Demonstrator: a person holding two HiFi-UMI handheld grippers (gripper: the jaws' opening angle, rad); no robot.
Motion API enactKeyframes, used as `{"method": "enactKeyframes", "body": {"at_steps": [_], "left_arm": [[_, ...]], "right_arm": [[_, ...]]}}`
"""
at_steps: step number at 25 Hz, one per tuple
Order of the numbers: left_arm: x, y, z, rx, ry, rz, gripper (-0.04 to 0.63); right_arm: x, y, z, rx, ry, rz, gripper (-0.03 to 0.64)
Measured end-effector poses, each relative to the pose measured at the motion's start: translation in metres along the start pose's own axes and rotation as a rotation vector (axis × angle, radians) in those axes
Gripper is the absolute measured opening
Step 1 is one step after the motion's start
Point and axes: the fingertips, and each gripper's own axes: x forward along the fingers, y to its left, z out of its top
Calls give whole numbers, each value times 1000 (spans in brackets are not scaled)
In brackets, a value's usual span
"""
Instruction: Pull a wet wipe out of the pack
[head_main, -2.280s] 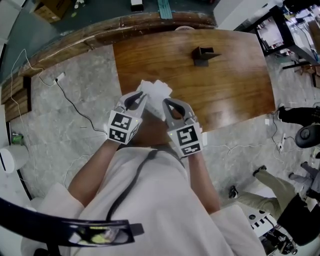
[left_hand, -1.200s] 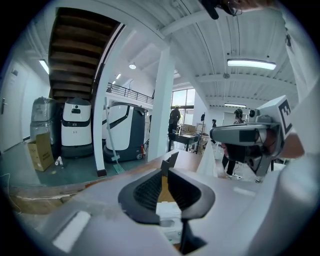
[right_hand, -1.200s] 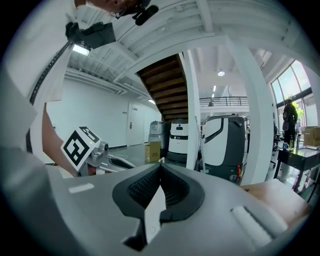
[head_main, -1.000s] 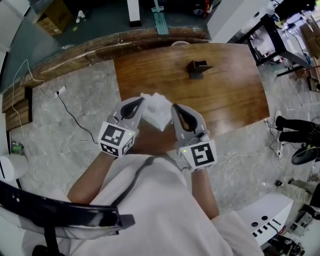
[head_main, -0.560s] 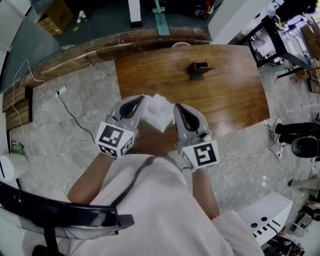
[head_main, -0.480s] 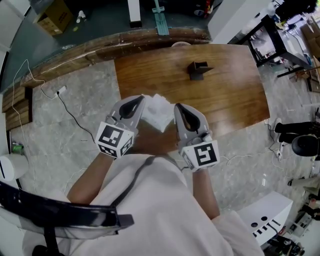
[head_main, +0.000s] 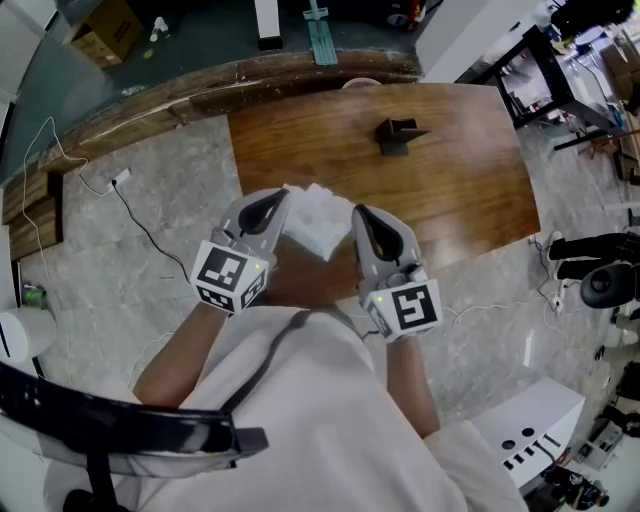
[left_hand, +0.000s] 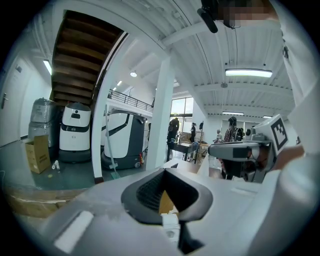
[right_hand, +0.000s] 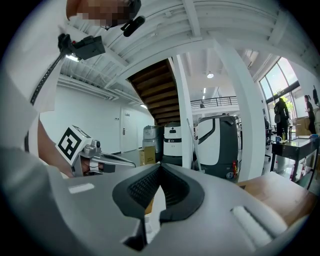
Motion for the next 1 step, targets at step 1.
{"method": "enactKeyframes", "body": {"at_steps": [1], "left_arm": [[0,0,0,0,-1,-1,5]], "right_arm": [[0,1,-1,2,0,-1,8]]}}
